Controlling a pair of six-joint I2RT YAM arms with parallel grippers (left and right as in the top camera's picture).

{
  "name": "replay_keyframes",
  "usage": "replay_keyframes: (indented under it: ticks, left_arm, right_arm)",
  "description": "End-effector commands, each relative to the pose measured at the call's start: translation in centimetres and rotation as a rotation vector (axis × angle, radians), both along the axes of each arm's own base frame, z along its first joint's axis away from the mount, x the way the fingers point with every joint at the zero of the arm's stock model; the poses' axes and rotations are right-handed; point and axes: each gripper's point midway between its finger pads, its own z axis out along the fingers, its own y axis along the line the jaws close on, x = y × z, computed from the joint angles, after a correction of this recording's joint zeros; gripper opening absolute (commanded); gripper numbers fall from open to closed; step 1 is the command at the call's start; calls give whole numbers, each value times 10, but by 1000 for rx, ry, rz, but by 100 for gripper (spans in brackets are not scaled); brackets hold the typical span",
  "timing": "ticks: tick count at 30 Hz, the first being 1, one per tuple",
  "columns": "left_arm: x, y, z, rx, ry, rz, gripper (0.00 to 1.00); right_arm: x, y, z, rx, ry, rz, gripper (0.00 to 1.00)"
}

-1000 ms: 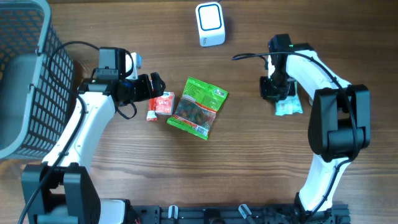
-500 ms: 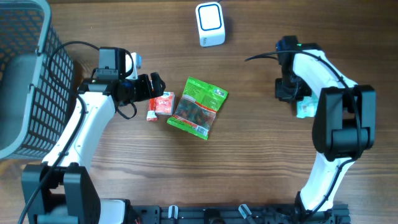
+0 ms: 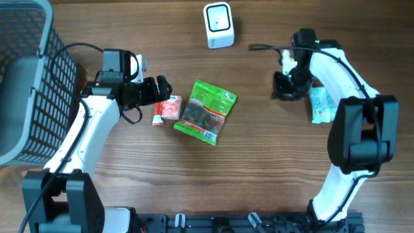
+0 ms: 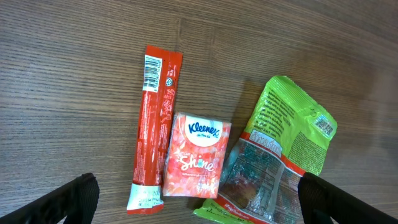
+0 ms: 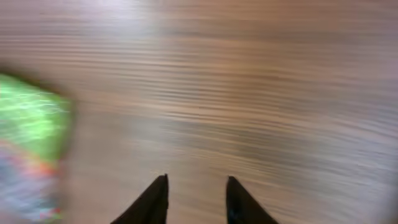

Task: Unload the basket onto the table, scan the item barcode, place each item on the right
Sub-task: 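Move the right gripper left toward the green snack bag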

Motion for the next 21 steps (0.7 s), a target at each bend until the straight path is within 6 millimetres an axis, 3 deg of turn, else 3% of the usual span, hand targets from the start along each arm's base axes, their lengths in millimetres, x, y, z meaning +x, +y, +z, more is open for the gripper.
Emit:
replay_keyframes:
  ticks: [1, 3, 7, 14, 18, 21]
  left_arm:
    - [5, 1, 9, -8, -28, 3, 100]
    - [5, 1, 9, -8, -28, 3, 100]
    - [5, 1, 9, -8, -28, 3, 100]
    - [5, 1, 10, -8, -29, 3, 100]
    - [6, -2, 12, -34, -33, 5, 100]
    - [16, -6, 18, -68, -68, 25, 100]
  right_arm:
    - [1, 62, 33, 293, -46, 76, 42]
    - [0, 73, 32, 295, -58, 106, 53]
    - [1, 94, 33, 297, -95, 164, 62]
    - [13, 112, 29, 227, -199, 239, 60]
    - [16, 131, 29, 198, -317, 423, 59]
    - [27, 132, 23, 109, -385, 457, 59]
